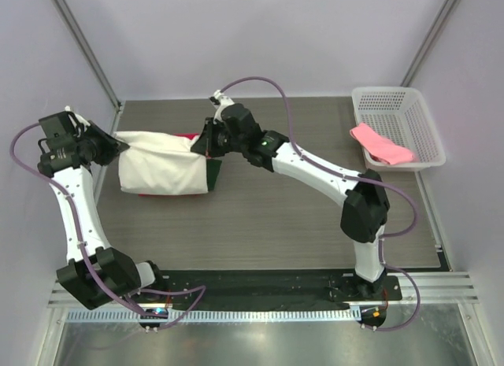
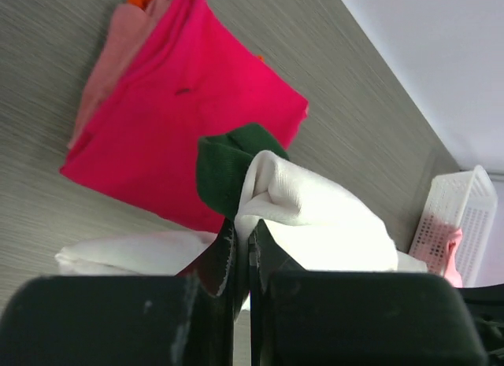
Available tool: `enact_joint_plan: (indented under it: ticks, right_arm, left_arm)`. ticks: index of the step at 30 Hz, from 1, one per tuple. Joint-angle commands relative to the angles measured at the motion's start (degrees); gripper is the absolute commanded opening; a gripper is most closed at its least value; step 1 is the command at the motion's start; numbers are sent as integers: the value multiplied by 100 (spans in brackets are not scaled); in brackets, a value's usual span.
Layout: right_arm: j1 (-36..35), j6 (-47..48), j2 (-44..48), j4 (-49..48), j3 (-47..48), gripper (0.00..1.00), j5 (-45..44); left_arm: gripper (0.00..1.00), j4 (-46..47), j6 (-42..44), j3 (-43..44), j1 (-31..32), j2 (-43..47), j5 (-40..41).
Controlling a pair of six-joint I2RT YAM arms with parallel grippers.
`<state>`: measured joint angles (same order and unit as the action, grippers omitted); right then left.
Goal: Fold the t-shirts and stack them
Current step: Neatly place the folded tshirt to the corner
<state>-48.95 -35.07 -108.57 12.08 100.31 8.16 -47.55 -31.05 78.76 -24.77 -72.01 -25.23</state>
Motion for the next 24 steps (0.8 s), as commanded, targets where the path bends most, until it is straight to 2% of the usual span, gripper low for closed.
enact_joint_plan:
  ticks: [1,7,13,18,24]
  right_arm:
    - [-36,-184,-260,-48,752,1,-175]
    - [-45,-202,-928,-39,1297,1,-306]
    - [69,-167,-1534,-47,1833,1,-447]
    - [210,-219,-1886,-239,2045,1,-562]
    - [561,-369,-2448,-452,2449,1,-167]
  left_arm:
    - [0,-36,161,333,-115,-146,229]
    - [0,237,21,526,-124,-717,485]
    - [0,439,-156,658,-159,-1516,-95]
    - [0,624,-384,772,-142,-2001,80]
    - [1,1011,-595,1228,148,-2685,430]
